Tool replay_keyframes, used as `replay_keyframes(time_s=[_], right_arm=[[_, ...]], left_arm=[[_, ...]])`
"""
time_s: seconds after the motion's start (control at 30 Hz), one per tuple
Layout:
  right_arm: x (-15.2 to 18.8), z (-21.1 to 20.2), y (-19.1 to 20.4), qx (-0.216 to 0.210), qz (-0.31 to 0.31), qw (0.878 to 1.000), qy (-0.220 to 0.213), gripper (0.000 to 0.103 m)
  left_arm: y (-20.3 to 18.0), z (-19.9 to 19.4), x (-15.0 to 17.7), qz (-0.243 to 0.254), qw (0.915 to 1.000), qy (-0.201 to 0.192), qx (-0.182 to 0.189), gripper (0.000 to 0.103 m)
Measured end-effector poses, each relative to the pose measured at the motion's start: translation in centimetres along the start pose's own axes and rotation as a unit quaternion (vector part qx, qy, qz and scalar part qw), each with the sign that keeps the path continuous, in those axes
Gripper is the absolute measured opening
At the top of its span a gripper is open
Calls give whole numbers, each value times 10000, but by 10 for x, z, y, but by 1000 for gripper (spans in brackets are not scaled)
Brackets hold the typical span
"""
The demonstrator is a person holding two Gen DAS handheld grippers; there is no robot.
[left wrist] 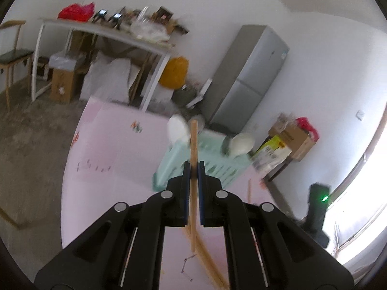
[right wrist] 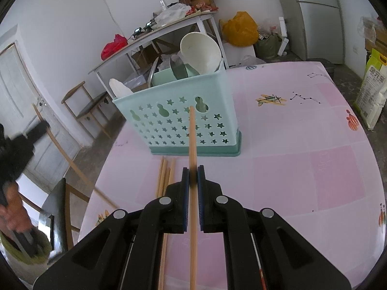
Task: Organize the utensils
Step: 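Lower the chopstick into the holder and open the left gripper while the right holds its chopstick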
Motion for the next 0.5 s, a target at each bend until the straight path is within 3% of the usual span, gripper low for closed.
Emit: replay_keyframes(time_s=[0.17,0.4,0.5], right_arm=[[-2,-1,-2,16,23,10000,-32,7],[-2,-2,-4,24,42,10000,-31,7],[-2,-2,-3,13,24,10000,-33,7]], left_arm=[[-28,-5,-50,408,9974,-489,323,5],[-58,-7,-119,810,9867,-1342,433,5],[-61,9,-135,819,9854,-1448,363,5]])
Point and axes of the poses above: each gripper's, at about its wrist camera, not at the fingertips, and z roughly the way its jaws point, y to its left, x to its underside, the point moved 8 cm from there along z, roughly the way its jaws point, and after that the axes turned 7 degrees about z, right-handed, at the moved point
